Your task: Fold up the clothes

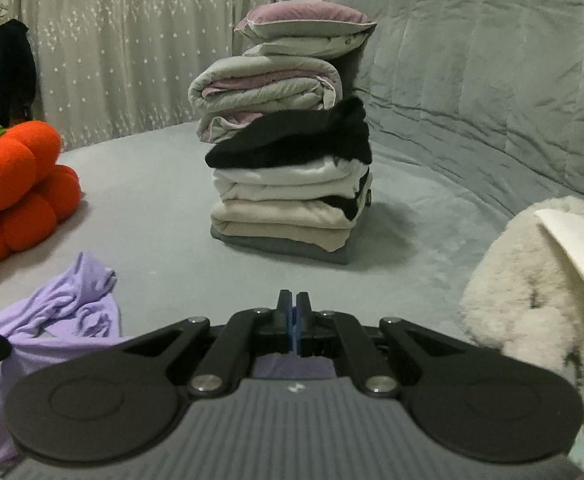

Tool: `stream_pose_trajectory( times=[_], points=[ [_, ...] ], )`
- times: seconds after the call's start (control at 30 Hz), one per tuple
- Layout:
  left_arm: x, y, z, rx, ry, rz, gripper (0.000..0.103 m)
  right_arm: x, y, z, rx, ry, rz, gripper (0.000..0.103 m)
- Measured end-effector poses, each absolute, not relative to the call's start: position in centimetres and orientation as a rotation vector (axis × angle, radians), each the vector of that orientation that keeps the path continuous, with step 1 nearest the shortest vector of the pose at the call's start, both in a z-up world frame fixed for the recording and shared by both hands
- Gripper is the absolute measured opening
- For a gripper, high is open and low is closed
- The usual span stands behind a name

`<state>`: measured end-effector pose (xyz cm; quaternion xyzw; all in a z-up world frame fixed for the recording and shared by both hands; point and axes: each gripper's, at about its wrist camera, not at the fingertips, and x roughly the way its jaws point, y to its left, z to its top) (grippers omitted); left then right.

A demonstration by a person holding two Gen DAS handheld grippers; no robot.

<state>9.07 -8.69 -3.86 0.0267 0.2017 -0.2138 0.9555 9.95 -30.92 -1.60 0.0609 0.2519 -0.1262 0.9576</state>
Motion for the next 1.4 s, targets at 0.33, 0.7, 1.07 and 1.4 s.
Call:
stream_pose_trajectory(
  times=[0.33,0.7,1.07,1.4],
  points=[
    [10.9,-8.5,-6.1,0.05,0.493,-0.4,0.001,13.2,-30.1,-4.6,0.146,0.575,-0.247,0.011],
    [10.6,-6.7,-5.2,-0.045,0.534,-0.385,0.039,12.5,-29.3,-4.4,0.14,0.627,-0.199,0.035],
    [9.8,-2.4,-4.7,-0.098,0.595,-0.319,0.047,10.8,-28.3,-4.6,0.16,0.705,-0.104,0.036],
    [8.8,3.3,-4.5,-0.121,0.62,-0.221,0.047,9.4,-27.2,-5.6,0.157,0.782,-0.028,0.037]
  ],
)
